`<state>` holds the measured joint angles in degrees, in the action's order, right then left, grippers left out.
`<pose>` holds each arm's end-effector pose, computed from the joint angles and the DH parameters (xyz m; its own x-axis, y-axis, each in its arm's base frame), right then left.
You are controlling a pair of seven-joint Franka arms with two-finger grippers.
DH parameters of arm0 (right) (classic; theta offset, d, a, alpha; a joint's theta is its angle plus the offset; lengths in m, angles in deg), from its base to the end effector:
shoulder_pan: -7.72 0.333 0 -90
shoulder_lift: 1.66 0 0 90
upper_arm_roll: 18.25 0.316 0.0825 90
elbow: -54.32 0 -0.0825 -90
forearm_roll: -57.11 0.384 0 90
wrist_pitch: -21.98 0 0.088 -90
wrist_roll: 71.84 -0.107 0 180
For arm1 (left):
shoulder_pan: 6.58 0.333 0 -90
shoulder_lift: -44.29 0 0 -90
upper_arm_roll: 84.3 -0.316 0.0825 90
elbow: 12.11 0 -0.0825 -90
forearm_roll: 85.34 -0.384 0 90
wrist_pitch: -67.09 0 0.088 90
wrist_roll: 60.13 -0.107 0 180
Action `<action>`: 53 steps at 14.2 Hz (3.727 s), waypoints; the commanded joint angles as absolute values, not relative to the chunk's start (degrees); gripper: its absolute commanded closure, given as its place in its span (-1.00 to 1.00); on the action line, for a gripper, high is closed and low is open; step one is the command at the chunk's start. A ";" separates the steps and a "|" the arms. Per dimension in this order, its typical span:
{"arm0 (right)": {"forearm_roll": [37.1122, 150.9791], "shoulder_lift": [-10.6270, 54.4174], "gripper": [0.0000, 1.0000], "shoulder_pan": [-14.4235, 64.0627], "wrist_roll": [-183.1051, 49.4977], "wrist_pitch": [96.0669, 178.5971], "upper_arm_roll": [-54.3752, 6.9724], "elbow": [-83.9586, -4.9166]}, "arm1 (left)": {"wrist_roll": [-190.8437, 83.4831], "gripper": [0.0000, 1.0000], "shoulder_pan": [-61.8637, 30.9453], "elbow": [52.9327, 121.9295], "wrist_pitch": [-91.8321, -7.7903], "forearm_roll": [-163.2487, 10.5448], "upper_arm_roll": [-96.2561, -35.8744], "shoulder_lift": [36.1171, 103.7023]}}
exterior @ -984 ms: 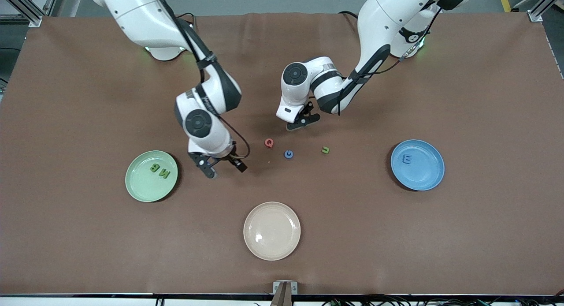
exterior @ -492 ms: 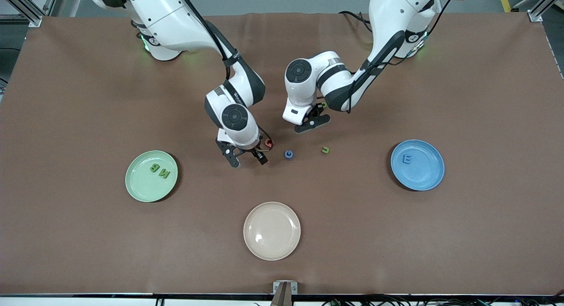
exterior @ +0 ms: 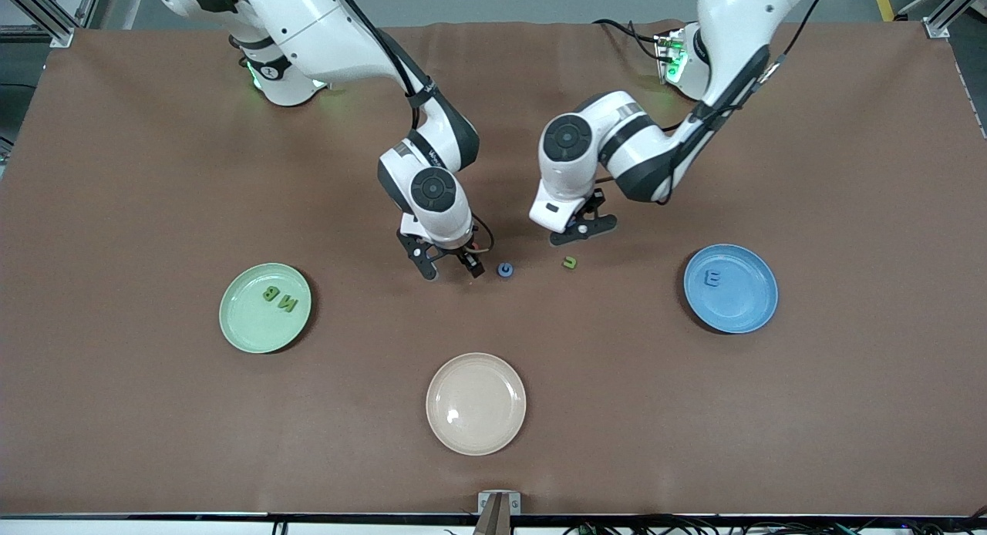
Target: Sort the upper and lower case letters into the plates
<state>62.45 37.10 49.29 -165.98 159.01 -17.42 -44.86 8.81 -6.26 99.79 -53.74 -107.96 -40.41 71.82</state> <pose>0.4926 0.4497 0.1896 0.5592 -0.8261 -0.0698 -0.8269 -0.5618 0.0237 0.4546 -0.3827 0.2783 0.9674 0.2399 -0.0813 0.2277 -0.9642 -0.1356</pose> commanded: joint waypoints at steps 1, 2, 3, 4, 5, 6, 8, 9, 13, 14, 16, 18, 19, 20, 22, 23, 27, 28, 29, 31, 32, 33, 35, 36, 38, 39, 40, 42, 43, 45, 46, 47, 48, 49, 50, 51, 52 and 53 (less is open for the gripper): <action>61.60 37.45 -0.82 50.96 -167.81 160.23 -18.16 -45.52 | 3.52 0.94 6.11 102.85 -51.30 -108.02 -31.08 69.16; 61.25 37.63 -0.74 51.31 -167.81 160.23 -18.16 -45.52 | 2.02 0.94 11.21 104.16 -51.30 -108.28 -27.74 68.90; 60.81 37.72 -0.66 51.58 -167.81 160.14 -18.25 -45.52 | -0.95 0.94 15.96 105.30 -51.30 -108.54 -24.83 68.72; 60.54 37.72 -0.58 51.58 -167.81 160.14 -18.25 -45.61 | -4.11 0.94 19.83 106.53 -51.30 -108.72 -22.80 68.72; 60.19 37.72 -0.49 51.75 -167.81 159.97 -18.25 -45.61 | -6.32 0.94 23.09 107.68 -51.30 -108.90 -21.04 68.63; 60.01 37.72 -0.43 51.75 -167.81 159.88 -18.25 -45.61 | -7.21 0.94 24.86 108.65 -51.39 -110.38 -20.33 68.55; 59.66 37.72 -0.32 51.75 -167.72 159.88 -18.25 -45.61 | -7.92 0.94 28.46 110.75 -52.00 -114.95 -19.10 68.63; 59.49 37.72 -0.26 51.75 -167.72 159.88 -18.25 -45.61 | -9.23 0.94 30.22 111.29 -52.26 -115.31 -18.74 68.72; 59.48 37.81 0.45 51.75 -167.72 159.79 -18.16 -45.79 | -16.09 0.93 35.42 112.70 -54.81 -115.49 -18.74 68.98; 59.48 37.81 0.72 51.67 -167.72 159.61 -18.16 -45.79 | -16.45 0.93 35.43 112.61 -55.08 -116.01 -19.17 69.33; 59.48 37.63 0.99 50.97 -167.29 159.44 -18.25 -45.70 | -16.45 0.92 35.78 112.09 -55.34 -120.04 -20.22 71.26; 59.48 36.84 1.00 49.65 -163.62 158.65 -19.21 -45.61 | -16.54 0.92 36.39 111.91 -56.91 -123.39 -22.42 72.50; 59.48 35.97 1.00 48.25 -160.20 157.34 -19.39 -45.52 | -16.54 0.92 36.57 111.91 -57.88 -124.36 -23.65 73.11; 59.48 33.70 1.00 45.89 -156.42 153.76 -19.48 -45.35 | -17.06 0.92 36.57 111.39 -58.33 -125.41 -25.22 73.55; 59.48 29.91 1.00 41.49 -147.47 148.82 -19.48 -45.70 | -19.86 0.92 36.66 109.81 -58.51 -126.04 -27.16 74.08; 59.48 28.42 1.00 39.12 -143.51 147.15 -19.48 -46.05 | -21.44 0.91 36.92 109.19 -58.68 -126.04 -28.39 74.17; 59.48 22.96 1.00 27.87 -123.12 146.34 -19.39 -51.66 | -26.63 0.90 38.06 106.81 -60.52 -126.21 -31.47 77.33; 59.48 22.43 1.00 25.06 -118.20 146.34 -19.48 -52.46 | -27.08 0.90 38.06 106.81 -61.83 -126.21 -32.70 77.77; 59.48 22.16 1.00 22.34 -113.54 146.34 -19.48 -53.08 | -27.08 0.90 37.98 106.81 -62.72 -126.21 -33.49 78.73; 59.40 21.46 1.00 17.76 -105.37 147.30 -19.40 -54.74 | -27.17 0.88 37.89 106.72 -63.43 -127.26 -34.38 80.41; 59.40 21.28 1.00 15.22 -100.97 148.79 -19.39 -56.06 | -27.09 0.88 37.97 106.72 -63.43 -128.75 -34.82 81.11; 59.40 21.28 0.99 12.58 -96.66 150.37 -19.39 -57.11 | -27.17 0.83 37.98 106.46 -63.52 -129.46 -35.08 81.72; 59.48 21.46 0.99 8.79 -90.50 154.31 -19.39 -59.74 | -27.09 0.63 37.98 106.28 -63.52 -129.46 -35.08 82.69; 59.48 21.55 0.99 7.73 -88.64 157.30 -19.31 -61.85 | -27.08 0.59 37.98 106.20 -63.43 -129.46 -35.08 82.70; 59.57 22.07 0.99 6.58 -87.40 162.40 -19.22 -65.11 | -27.00 0.25 37.97 106.20 -63.43 -129.46 -35.08 82.70; 59.57 22.16 0.98 6.58 -87.39 163.90 -19.22 -65.91 | -26.13 -0.33 37.98 106.20 -63.43 -129.46 -35.08 82.61; 59.66 22.25 0.98 6.67 -87.39 164.61 -19.13 -66.61 | -25.94 -0.99 37.98 106.37 -62.91 -129.29 -35.00 82.09; 59.84 22.51 0.97 6.67 -87.39 164.62 -19.04 -66.62 | -25.42 -1.00 37.98 106.55 -61.94 -128.33 -33.08 80.51; 59.84 22.95 0.96 6.67 -87.39 164.71 -19.04 -66.53 | -23.24 -1.00 37.98 106.46 -59.76 -127.89 -30.80 80.33; 59.92 23.74 0.92 6.75 -87.39 164.88 -19.04 -66.44 | -18.23 -1.00 37.98 106.11 -55.54 -125.87 -25.62 80.32; 59.92 23.83 0.86 6.75 -87.39 164.97 -19.04 -66.35 | -16.90 -1.00 37.80 105.85 -54.48 -125.17 -22.89 80.32; 59.92 24.01 0.83 6.67 -87.39 164.97 -19.04 -66.18 | -16.80 -1.00 37.19 104.89 -53.77 -124.20 -21.13 80.67; 60.01 24.44 0.80 6.49 -87.39 164.89 -19.13 -65.83 | -16.80 -1.00 35.62 103.92 -53.33 -122.71 -19.80 80.94; 60.01 24.71 0.72 6.40 -87.39 164.97 -19.04 -65.56 | -16.45 -1.00 33.08 102.87 -53.23 -121.31 -19.62 80.85; 60.10 24.97 0.49 6.49 -87.39 164.97 -19.13 -65.21 | -16.19 -1.00 30.27 102.16 -53.23 -120.77 -19.62 80.76; 60.10 25.06 -0.28 6.49 -87.39 164.89 -19.13 -64.95 | -16.10 -1.00 27.89 101.46 -53.23 -120.76 -19.44 80.85; 60.10 25.06 -0.99 6.40 -87.39 164.89 -19.13 -64.60 | -16.36 -1.00 23.78 99.97 -53.23 -120.68 -19.44 81.02; 60.10 25.06 -1.00 6.49 -87.39 164.28 -19.13 -63.90 | -16.19 -1.00 19.91 98.30 -53.23 -120.68 -19.87 81.11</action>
<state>60.16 24.81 7.31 -87.64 164.42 -19.71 -64.92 -16.45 26.61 101.55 -54.59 -121.62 -19.12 81.90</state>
